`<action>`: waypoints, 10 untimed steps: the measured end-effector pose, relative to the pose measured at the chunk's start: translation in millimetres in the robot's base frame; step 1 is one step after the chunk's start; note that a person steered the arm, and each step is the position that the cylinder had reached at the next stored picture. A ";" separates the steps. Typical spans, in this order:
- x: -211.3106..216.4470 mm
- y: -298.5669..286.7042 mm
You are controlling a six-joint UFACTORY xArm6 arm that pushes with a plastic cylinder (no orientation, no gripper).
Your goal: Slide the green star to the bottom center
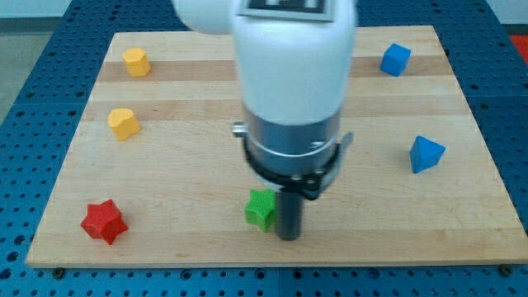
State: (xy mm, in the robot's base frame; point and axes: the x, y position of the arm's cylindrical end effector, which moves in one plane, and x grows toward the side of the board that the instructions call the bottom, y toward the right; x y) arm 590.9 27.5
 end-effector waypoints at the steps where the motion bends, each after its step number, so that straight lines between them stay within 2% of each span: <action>1: -8.5 58.5; 2: -60.1 51.2; 3: -71.5 -17.5; 4: -57.3 -67.4; 10: -51.1 -69.0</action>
State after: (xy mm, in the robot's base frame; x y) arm 539.9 -41.4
